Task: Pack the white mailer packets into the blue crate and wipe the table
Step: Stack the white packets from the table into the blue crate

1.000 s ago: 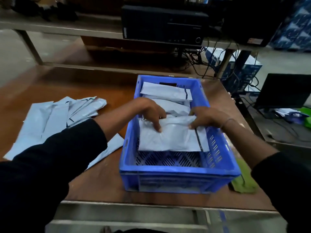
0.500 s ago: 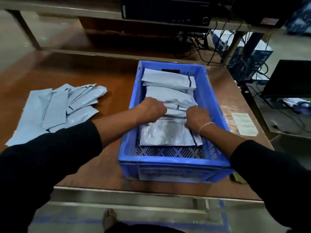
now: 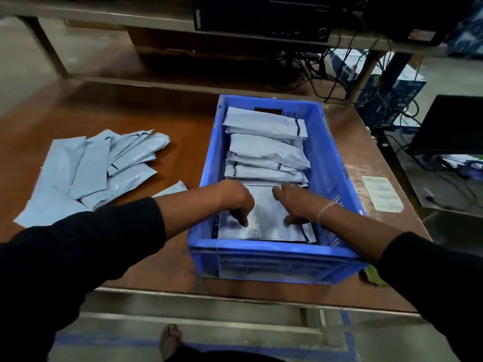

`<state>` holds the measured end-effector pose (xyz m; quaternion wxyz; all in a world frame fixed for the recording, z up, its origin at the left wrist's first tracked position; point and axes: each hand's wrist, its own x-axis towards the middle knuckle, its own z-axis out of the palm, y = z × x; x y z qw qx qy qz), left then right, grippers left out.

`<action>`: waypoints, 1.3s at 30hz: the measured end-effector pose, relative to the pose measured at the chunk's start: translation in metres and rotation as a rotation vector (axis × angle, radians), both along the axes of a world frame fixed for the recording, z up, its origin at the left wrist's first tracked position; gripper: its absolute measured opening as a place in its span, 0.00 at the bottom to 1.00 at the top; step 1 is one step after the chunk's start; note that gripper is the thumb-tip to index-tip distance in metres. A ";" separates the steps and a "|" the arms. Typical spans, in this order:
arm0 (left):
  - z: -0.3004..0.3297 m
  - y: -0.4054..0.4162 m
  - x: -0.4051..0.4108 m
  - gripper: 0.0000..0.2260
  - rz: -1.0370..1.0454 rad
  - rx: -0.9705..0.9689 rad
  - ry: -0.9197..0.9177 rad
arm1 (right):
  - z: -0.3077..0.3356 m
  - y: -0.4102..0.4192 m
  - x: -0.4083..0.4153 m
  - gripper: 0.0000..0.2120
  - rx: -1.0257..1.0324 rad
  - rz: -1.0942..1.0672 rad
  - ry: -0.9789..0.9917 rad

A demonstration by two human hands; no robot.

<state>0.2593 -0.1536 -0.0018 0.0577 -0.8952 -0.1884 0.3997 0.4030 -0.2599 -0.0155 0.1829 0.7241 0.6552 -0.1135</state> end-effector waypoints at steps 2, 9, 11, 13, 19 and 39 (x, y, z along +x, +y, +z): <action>0.003 -0.001 0.000 0.20 -0.048 0.000 -0.073 | -0.001 0.005 0.000 0.34 0.059 -0.023 0.027; 0.019 -0.005 0.003 0.04 -0.132 0.009 -0.193 | 0.006 0.018 0.013 0.07 0.008 -0.102 0.083; 0.031 0.003 0.003 0.08 -0.122 0.022 -0.248 | 0.015 0.022 0.021 0.10 0.076 -0.156 0.097; 0.042 0.009 0.002 0.11 -0.129 0.117 -0.352 | 0.021 0.024 0.027 0.10 0.186 -0.231 0.075; 0.037 -0.003 -0.002 0.14 -0.230 0.221 -0.476 | 0.012 0.024 0.020 0.12 0.347 -0.322 -0.034; 0.039 -0.002 0.004 0.37 -0.070 -0.095 -0.092 | 0.007 0.017 0.015 0.40 -0.111 -0.148 0.103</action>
